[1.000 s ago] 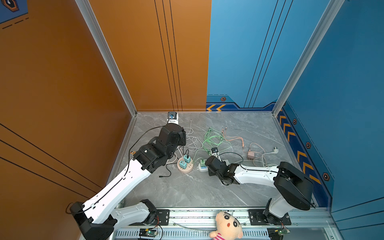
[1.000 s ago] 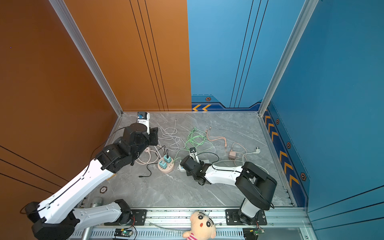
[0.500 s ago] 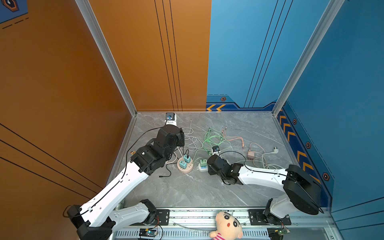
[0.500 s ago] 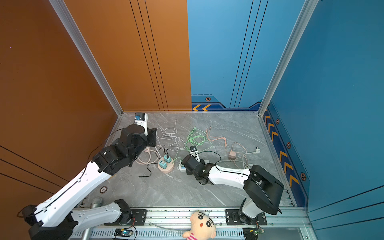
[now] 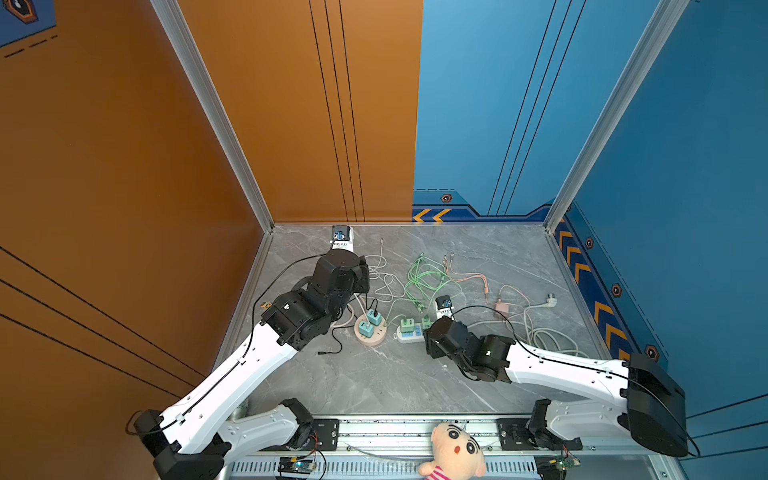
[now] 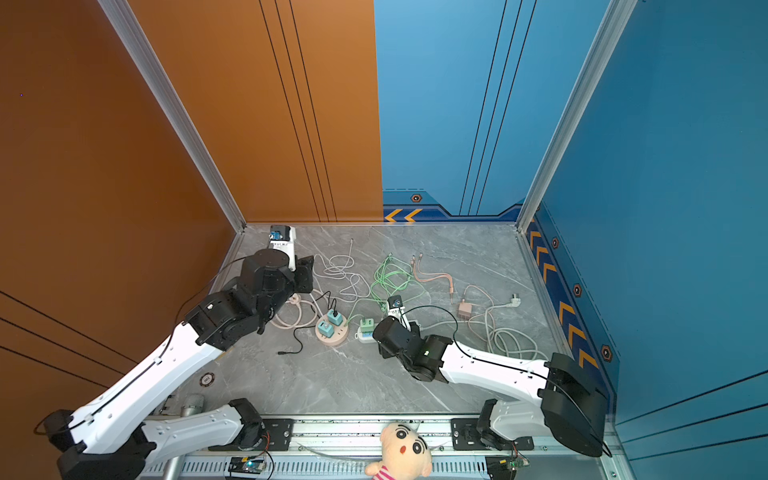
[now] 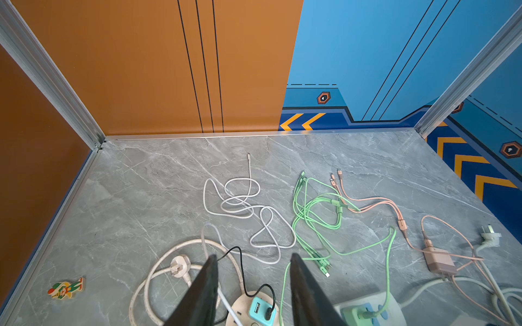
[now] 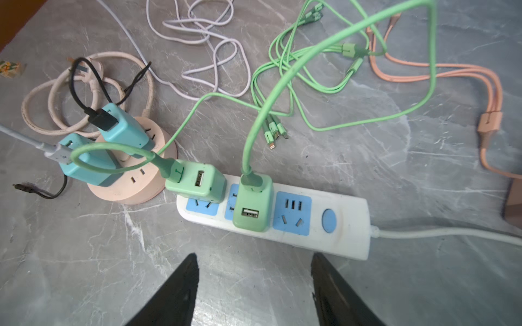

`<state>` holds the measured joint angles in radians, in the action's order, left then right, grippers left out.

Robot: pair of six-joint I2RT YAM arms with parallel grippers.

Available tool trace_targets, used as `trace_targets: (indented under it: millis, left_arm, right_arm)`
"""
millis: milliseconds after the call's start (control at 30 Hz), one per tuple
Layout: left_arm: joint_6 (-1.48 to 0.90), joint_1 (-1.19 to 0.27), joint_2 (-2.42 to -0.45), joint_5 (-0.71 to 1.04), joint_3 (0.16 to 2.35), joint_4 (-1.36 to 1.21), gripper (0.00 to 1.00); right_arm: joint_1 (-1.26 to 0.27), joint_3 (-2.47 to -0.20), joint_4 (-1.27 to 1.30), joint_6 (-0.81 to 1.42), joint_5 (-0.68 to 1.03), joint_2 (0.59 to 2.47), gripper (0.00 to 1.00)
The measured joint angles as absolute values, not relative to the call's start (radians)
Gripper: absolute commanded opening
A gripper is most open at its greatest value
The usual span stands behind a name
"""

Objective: Insert the plug
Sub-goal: 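Open the right gripper and lift it off the charger while the left arm moves back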

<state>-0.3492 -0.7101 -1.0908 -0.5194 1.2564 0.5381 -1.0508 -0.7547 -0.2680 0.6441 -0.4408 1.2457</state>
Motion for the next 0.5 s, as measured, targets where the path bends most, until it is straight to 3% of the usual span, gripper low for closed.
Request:
trace_targets:
  millis: [267,500]
  left_arm:
    - [-0.341,-0.727,-1.142,-0.457,1.308,0.55,0.48]
    - [-0.334,-0.8,-1.312,-0.382,1.427,0.568,0.49]
  right_arm:
    - [-0.898,-0.754,-0.366,0.633,-0.484,1.037,0.71]
    - [-0.499,-0.773,-0.398,0.633,-0.38,0.974,0.7]
